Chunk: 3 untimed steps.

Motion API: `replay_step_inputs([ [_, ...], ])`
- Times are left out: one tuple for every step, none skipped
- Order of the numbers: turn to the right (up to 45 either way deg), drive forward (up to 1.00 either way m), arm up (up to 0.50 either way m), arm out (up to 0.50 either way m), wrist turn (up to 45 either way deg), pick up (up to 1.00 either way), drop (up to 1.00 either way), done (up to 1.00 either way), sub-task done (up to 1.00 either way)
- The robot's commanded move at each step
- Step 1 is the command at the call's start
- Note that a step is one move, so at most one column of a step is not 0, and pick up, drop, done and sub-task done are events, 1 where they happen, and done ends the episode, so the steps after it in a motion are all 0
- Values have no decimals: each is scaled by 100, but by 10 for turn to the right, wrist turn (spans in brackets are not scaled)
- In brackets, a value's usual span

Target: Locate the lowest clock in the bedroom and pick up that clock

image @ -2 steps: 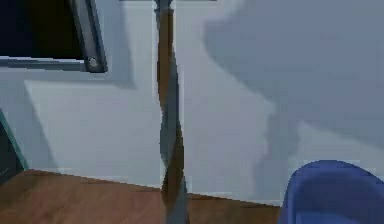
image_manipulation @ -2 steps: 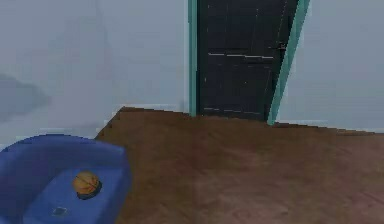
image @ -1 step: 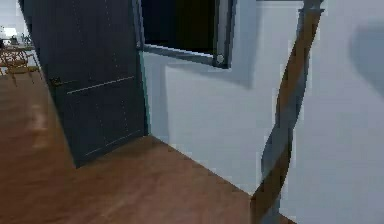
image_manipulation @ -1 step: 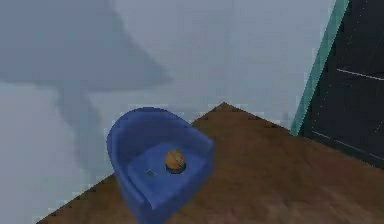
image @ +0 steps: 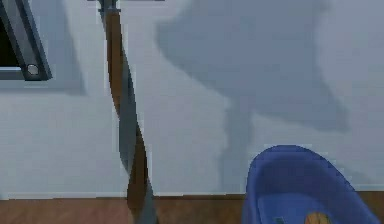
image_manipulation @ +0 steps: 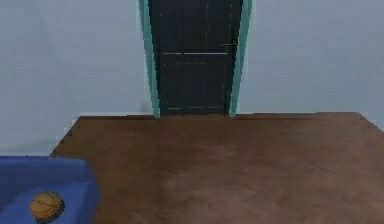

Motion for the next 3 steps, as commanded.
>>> replay_step_inputs([
  [60,0,0,0,0,0,0,0,0],
  [0,45,0,0,0,0,0,0,0],
  [-270,0,0,0,0,0,0,0,0],
])
